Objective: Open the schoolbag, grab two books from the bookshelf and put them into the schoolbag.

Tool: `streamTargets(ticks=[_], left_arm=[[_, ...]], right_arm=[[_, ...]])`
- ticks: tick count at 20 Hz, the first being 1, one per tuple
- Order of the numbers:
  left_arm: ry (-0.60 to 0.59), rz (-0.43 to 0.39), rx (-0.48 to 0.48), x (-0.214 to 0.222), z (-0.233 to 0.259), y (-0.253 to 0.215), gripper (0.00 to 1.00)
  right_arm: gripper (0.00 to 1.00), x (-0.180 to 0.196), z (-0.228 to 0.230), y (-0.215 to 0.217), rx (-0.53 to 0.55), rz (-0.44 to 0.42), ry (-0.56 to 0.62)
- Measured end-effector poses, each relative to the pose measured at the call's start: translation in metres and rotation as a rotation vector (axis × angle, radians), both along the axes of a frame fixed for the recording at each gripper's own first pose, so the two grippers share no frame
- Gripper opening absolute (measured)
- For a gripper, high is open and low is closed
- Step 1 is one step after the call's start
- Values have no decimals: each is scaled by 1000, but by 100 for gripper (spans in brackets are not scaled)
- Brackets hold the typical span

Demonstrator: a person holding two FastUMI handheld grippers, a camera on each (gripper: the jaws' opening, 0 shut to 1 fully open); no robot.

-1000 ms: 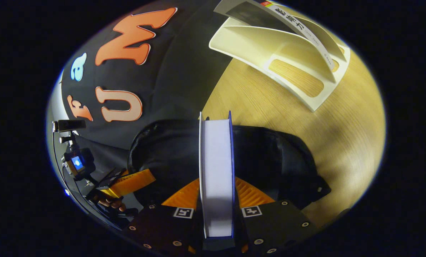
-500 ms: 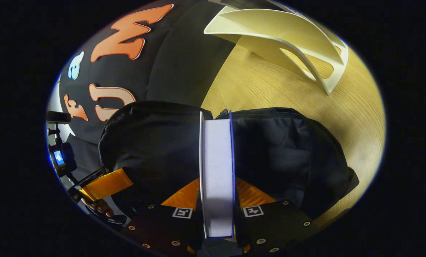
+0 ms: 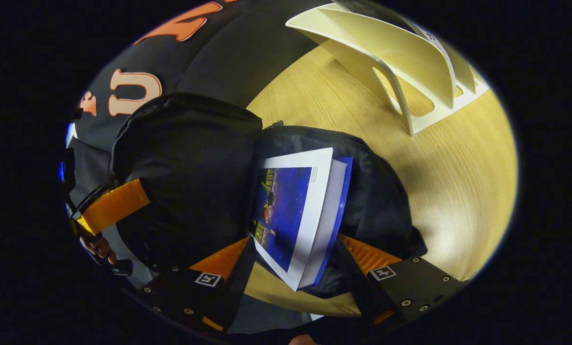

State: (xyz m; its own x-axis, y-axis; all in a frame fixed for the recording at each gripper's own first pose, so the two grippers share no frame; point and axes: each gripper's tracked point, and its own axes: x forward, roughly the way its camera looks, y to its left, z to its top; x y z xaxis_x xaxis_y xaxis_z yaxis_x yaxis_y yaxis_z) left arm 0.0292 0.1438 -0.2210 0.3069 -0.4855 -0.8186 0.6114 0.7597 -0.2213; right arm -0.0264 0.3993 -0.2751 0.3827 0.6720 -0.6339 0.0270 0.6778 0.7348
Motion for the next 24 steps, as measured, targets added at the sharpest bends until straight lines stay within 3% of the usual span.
streamTargets(ticks=[9,15,24], left_arm=[[3,42,24,-3,-8,-6,5],[6,54,34,-3,-13,-10,5],[18,74,31,-3,-18,-13,4]], right_arm=[[98,-9,18,-82,-168,82,-50],[98,1,34,-138,-278,93,-74],[99,22,66,-206,-470,208,-104]])
